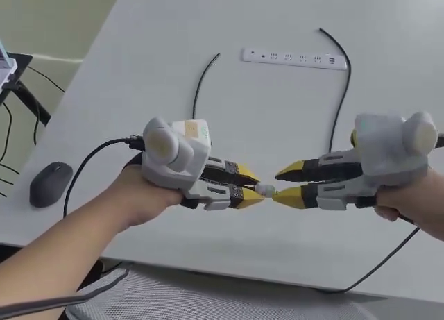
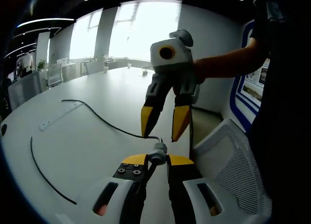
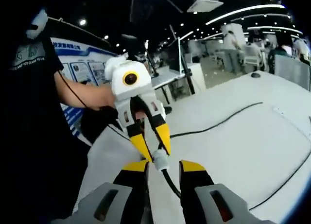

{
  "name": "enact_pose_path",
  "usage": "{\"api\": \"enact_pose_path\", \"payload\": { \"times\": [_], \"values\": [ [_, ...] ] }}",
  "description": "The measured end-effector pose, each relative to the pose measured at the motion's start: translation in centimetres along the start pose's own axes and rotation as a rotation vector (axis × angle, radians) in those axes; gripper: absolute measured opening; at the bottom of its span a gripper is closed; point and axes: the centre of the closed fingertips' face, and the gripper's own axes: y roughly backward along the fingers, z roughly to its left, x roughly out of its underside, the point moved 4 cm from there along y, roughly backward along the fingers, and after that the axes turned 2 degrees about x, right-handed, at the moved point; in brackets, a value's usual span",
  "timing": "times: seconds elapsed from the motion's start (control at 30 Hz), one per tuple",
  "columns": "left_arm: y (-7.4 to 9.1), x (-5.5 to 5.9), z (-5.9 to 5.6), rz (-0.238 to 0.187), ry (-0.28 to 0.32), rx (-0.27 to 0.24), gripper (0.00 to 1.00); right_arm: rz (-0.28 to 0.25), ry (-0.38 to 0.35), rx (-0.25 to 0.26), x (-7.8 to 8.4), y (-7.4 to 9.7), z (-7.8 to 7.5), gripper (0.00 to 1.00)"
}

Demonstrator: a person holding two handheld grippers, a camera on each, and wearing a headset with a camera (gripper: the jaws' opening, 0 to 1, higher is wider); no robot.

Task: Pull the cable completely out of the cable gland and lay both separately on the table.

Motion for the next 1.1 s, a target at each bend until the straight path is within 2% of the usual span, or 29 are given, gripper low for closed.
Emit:
{"api": "enact_pose_path", "payload": {
  "times": [0.03, 0.07, 0.13, 0.2, 0.27, 0.33, 0.53, 0.6, 0.93, 0.97, 1.1],
  "values": [
    [0.0, 0.0, 0.0, 0.000, -0.007, -0.003, 0.15, -0.013, -0.008, -0.009, -0.1, 0.0, -0.2, 0.20],
    [0.1, -0.1, 0.0, -0.002, -0.012, -0.006, 0.15, -0.017, -0.058, -0.055, -0.1, 0.1, 0.0, 0.19],
    [0.1, -0.2, 0.0, -0.004, -0.016, -0.008, 0.15, -0.013, -0.119, -0.080, 0.1, -0.1, -0.3, 0.20],
    [0.1, -0.4, 0.0, -0.008, -0.018, -0.012, 0.15, -0.019, -0.175, -0.134, 0.1, -0.3, -0.1, 0.20],
    [0.2, -0.6, -0.1, -0.009, -0.028, -0.015, 0.15, -0.011, -0.219, -0.172, 0.3, -0.6, 0.1, 0.22],
    [0.2, -0.8, -0.1, -0.011, -0.037, -0.015, 0.15, -0.011, -0.228, -0.203, 0.3, -0.9, 0.4, 0.21],
    [-0.1, -0.9, -0.2, 0.000, -0.054, -0.011, 0.15, -0.003, -0.259, -0.223, 0.4, -1.3, 0.3, 0.09],
    [-0.2, -1.0, -0.1, 0.002, -0.056, -0.012, 0.15, 0.006, -0.262, -0.229, 0.5, -1.3, 0.3, 0.09],
    [-0.6, -0.8, 0.0, 0.015, -0.061, -0.004, 0.15, 0.031, -0.201, -0.233, 0.8, -1.1, 0.3, 0.09],
    [-0.6, -0.8, 0.1, 0.015, -0.053, -0.004, 0.15, 0.030, -0.174, -0.225, 0.8, -1.2, 0.3, 0.08],
    [-0.5, -0.6, 0.2, 0.012, -0.026, -0.008, 0.15, 0.025, 0.014, -0.166, 0.7, -1.2, 0.5, 0.08]
  ]
}}
